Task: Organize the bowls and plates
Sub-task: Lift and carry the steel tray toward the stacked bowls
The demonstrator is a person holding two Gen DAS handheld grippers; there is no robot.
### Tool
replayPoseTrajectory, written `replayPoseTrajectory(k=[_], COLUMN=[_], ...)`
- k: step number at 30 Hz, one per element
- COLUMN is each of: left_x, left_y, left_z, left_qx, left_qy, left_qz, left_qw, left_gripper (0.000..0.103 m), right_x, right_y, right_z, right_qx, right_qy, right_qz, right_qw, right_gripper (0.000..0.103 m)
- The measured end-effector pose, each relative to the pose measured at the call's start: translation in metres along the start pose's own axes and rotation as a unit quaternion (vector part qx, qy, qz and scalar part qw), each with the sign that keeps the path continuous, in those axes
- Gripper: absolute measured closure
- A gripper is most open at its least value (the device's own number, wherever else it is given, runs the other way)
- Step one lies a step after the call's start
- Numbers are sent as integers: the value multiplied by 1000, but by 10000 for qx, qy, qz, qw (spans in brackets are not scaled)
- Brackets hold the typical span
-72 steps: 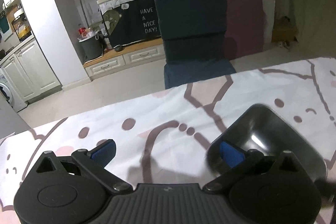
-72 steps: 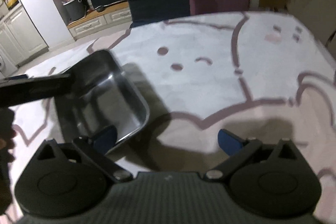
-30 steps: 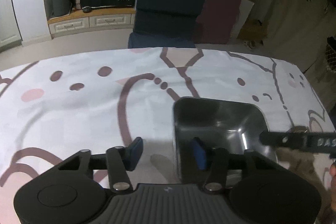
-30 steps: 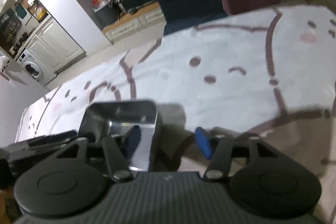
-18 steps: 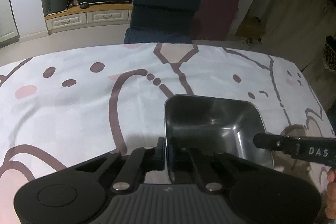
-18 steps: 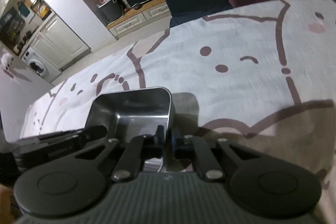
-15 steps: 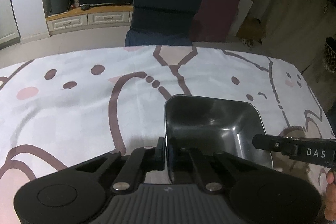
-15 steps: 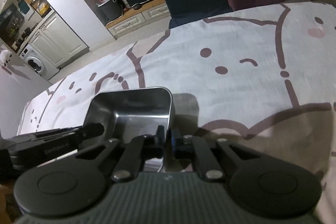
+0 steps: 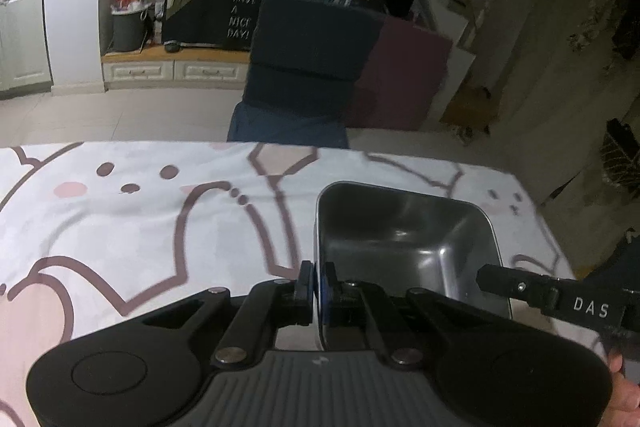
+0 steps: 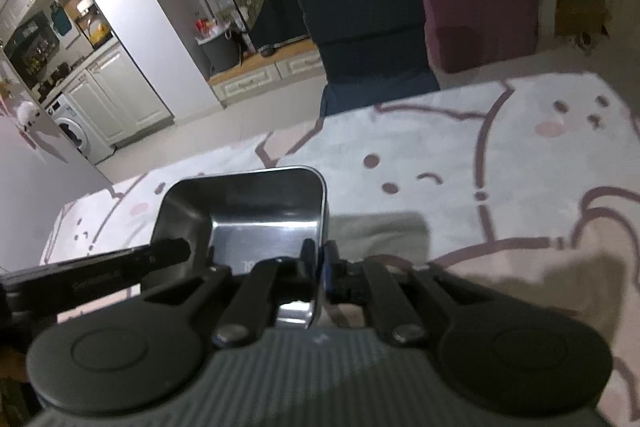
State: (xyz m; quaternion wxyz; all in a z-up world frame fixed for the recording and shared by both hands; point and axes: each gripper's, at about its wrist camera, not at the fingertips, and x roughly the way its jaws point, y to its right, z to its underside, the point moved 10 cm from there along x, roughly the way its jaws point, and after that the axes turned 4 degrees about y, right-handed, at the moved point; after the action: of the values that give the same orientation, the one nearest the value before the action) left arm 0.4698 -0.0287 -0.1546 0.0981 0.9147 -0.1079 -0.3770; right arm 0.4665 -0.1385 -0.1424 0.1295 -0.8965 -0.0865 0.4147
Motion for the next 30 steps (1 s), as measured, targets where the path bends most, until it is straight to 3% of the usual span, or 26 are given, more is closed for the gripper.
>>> replayPoseTrajectory(k=[15, 24, 30], left_x=[-101, -126, -116], left_y=[97, 147, 170], left_z=[17, 64, 115], left_qx=[152, 243, 264], left_qy=[521, 508, 206], left_qz=[373, 745, 883], left_qw=[9978, 9956, 9955], left_gripper=[96, 94, 94], right_x=[-150, -201, -223], right_y=[48, 83, 114], right_z=[13, 40, 73], right_qx=[194, 132, 125], right_qy=[652, 793, 617], right_qz=[-294, -314, -163], right_qw=[9972, 9963, 9979], right_gripper=[99, 98, 98])
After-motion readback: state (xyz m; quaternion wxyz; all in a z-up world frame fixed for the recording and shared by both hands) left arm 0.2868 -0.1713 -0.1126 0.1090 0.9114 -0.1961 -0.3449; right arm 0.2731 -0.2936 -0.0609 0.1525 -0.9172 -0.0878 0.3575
